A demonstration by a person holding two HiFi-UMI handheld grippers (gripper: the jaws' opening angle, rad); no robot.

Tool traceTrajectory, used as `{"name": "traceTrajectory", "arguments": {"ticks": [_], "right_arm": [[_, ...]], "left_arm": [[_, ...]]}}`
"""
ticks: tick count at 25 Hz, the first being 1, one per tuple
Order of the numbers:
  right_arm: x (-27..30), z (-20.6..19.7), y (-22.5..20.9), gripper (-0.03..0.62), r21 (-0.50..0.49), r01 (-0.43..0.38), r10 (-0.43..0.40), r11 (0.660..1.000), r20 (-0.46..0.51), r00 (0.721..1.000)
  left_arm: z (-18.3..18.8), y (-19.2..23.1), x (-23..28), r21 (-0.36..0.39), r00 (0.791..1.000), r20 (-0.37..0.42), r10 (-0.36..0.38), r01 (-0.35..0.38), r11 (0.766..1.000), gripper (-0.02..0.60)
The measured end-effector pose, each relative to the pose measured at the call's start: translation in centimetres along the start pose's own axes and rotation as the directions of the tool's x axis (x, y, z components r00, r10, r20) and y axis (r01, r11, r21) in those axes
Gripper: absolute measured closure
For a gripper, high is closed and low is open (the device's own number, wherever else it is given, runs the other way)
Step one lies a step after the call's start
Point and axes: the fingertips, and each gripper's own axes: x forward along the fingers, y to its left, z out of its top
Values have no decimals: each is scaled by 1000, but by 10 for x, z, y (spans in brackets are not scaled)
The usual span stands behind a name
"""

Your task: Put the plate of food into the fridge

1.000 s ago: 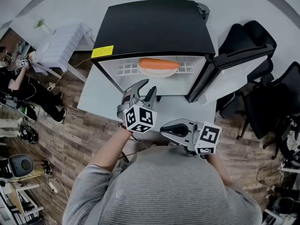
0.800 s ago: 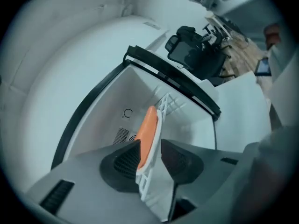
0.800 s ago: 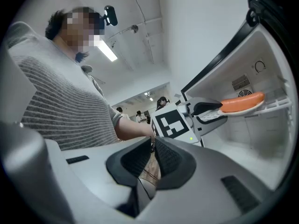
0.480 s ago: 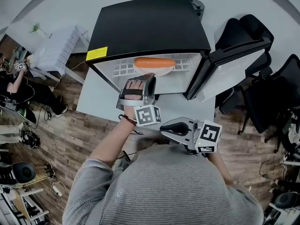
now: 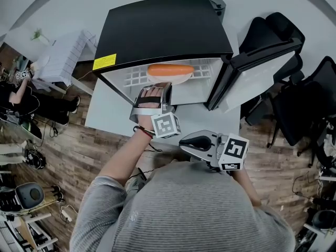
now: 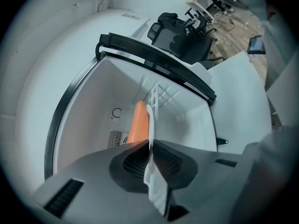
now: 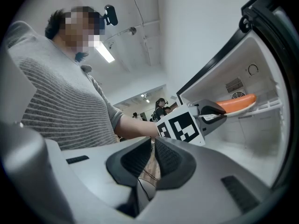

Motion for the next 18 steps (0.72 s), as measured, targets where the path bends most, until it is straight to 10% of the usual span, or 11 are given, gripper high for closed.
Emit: {"name": "traceTrajectory", "arguments": {"ticks": [18], "right_arm": [[-3, 1, -8, 577, 9, 14, -14, 1000, 5, 1000]], "left_arm": [[0, 7, 31, 6, 994, -72, -80, 81, 997, 554]]}}
